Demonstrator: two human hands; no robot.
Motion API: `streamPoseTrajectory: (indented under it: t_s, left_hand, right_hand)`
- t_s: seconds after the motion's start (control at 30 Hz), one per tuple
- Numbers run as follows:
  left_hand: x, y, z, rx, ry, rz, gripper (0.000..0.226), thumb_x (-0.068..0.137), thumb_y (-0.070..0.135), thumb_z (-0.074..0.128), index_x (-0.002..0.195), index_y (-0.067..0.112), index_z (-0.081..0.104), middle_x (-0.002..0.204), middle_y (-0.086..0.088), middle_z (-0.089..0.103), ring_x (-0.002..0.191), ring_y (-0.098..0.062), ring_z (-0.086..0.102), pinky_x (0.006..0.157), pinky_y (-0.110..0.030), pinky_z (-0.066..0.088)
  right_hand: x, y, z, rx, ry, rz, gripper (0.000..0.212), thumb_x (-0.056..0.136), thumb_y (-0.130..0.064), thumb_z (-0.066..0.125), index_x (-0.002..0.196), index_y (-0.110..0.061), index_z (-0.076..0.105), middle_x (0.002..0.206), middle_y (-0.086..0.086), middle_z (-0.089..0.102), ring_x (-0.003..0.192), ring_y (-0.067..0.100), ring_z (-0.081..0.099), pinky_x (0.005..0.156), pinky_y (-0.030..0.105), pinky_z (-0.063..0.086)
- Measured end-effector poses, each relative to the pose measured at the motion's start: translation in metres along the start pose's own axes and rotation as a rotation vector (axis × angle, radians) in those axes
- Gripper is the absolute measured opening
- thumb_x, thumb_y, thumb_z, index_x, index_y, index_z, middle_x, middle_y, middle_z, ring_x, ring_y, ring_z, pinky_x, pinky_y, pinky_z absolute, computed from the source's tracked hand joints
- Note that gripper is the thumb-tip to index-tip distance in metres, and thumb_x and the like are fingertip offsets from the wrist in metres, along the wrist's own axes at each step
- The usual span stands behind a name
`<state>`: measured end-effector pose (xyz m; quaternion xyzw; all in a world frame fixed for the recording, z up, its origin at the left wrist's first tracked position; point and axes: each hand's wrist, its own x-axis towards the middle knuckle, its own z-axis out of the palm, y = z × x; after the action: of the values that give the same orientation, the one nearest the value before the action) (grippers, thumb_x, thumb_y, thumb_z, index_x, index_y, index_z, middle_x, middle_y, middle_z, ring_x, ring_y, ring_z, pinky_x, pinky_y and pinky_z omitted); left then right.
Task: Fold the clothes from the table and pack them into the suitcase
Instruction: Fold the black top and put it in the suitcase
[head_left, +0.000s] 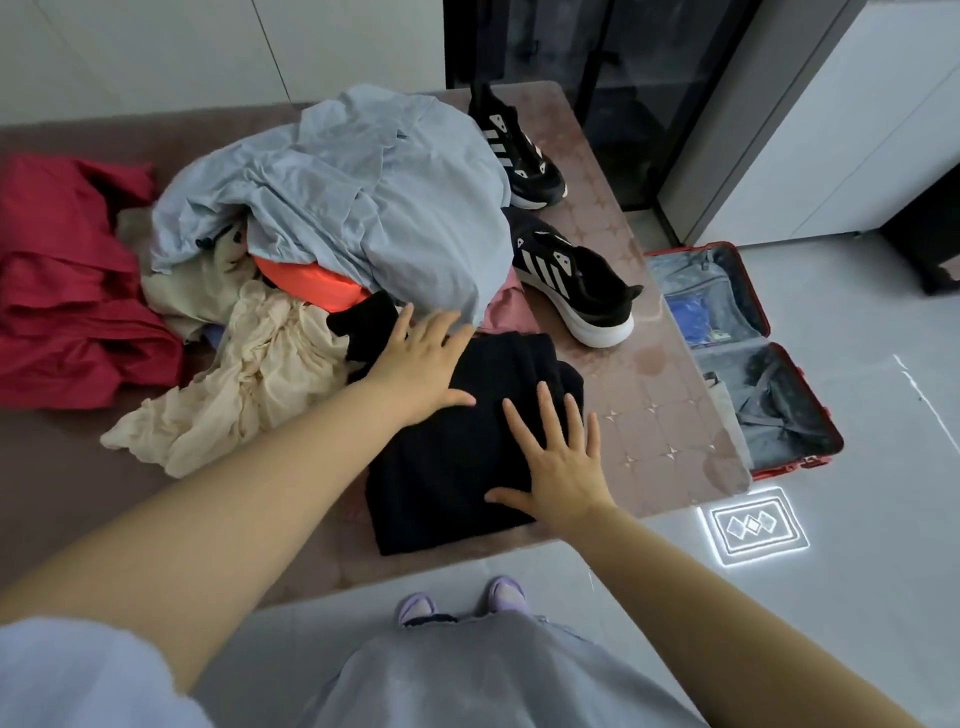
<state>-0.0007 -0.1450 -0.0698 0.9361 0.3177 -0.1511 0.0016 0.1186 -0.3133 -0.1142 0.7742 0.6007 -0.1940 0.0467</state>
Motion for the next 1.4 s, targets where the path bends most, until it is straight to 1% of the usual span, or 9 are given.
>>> streamPoseTrajectory:
  t_s: [0.07,0.17,0.37,0.6,0.8,1.0,1.17,1.27,1.4]
  left_hand:
    - [0.011,-0.007,0.002,-0.125,-0.103,0.028,0.094,0.084,0.062,0.050,0.150,0.013,0.003,0.156,-0.012,0.012,0.144,-0.026,0.011,0.117,-0.042,0.000]
    - [0.027,-0.008,0.002,-0.272,-0.147,0.022,0.086,0.080,0.061,0.057,0.143,0.012,0.025,0.147,-0.010,0.036,0.136,-0.027,0.031,0.113,-0.037,0.016]
    - [0.042,-0.003,-0.011,-0.221,-0.371,-0.042,0.072,0.064,0.076,0.062,0.113,0.022,0.057,0.113,0.001,0.059,0.109,-0.025,0.046,0.089,-0.034,0.026]
    - [0.034,0.003,-0.030,-0.020,-0.544,0.006,0.099,0.063,0.059,0.076,0.141,0.020,0.030,0.145,-0.004,0.038,0.136,-0.029,0.025,0.113,-0.046,0.010]
    - [0.033,0.019,-0.023,0.120,-0.465,-0.031,0.099,0.061,0.061,0.076,0.138,0.017,0.032,0.140,-0.008,0.041,0.136,-0.032,0.021,0.112,-0.048,0.011]
    - [0.029,0.005,-0.008,-0.093,-0.341,0.077,0.079,0.060,0.066,0.072,0.123,0.026,0.047,0.121,0.002,0.057,0.127,-0.023,0.038,0.110,-0.049,0.006]
    - [0.026,-0.001,-0.014,-0.414,-0.355,0.065,0.050,0.067,0.055,0.074,0.106,0.030,0.056,0.108,0.008,0.060,0.115,-0.021,0.044,0.105,-0.038,0.025]
    - [0.016,-0.001,-0.029,-0.594,-0.321,0.133,0.040,0.065,0.039,0.081,0.096,0.037,0.055,0.104,0.010,0.063,0.110,-0.022,0.053,0.094,-0.033,0.041]
    - [-0.006,0.019,-0.078,-0.396,-0.019,0.268,0.053,0.071,0.035,0.078,0.119,0.034,0.054,0.112,0.009,0.063,0.120,-0.020,0.048,0.108,-0.031,0.021]
  right_hand:
    - [-0.015,-0.003,0.010,0.129,0.012,0.128,0.100,0.082,-0.071,0.043,0.137,-0.033,-0.032,0.152,0.008,-0.032,0.142,0.037,-0.020,0.113,0.051,-0.012]
    - [-0.027,0.001,0.021,0.292,0.044,0.242,0.097,0.083,-0.071,0.032,0.139,-0.027,-0.032,0.156,0.010,-0.022,0.144,0.034,-0.009,0.116,0.045,-0.002]
    - [-0.037,0.026,0.019,0.188,-0.031,0.033,0.068,0.086,-0.069,0.007,0.127,-0.046,-0.043,0.151,0.004,-0.033,0.144,0.033,-0.013,0.117,0.041,-0.003]
    - [-0.018,0.028,-0.005,0.285,0.067,0.132,0.104,0.087,-0.054,0.056,0.146,-0.024,-0.023,0.158,0.005,-0.016,0.145,0.029,-0.006,0.118,0.044,0.001]
    - [0.011,0.029,-0.019,0.649,-0.081,0.400,0.103,0.071,-0.046,0.078,0.145,-0.012,0.015,0.148,0.010,0.030,0.134,0.031,0.032,0.108,0.044,0.036]
    - [0.020,0.024,-0.006,0.748,-0.026,0.386,0.105,0.060,-0.047,0.084,0.144,-0.016,0.028,0.141,0.006,0.042,0.127,0.028,0.041,0.102,0.046,0.042]
    - [0.013,0.025,-0.009,0.666,0.070,0.289,0.104,0.064,-0.039,0.084,0.147,-0.021,0.024,0.142,0.004,0.038,0.129,0.027,0.036,0.106,0.046,0.037]
    - [0.004,0.027,-0.017,0.854,0.249,0.302,0.113,0.059,-0.032,0.089,0.146,-0.018,0.018,0.140,0.001,0.035,0.131,0.021,0.034,0.108,0.039,0.035]
    - [-0.007,0.039,-0.069,1.059,0.400,0.137,0.126,0.060,-0.014,0.088,0.149,-0.024,-0.002,0.128,-0.020,0.031,0.120,-0.012,0.035,0.095,0.005,0.031]
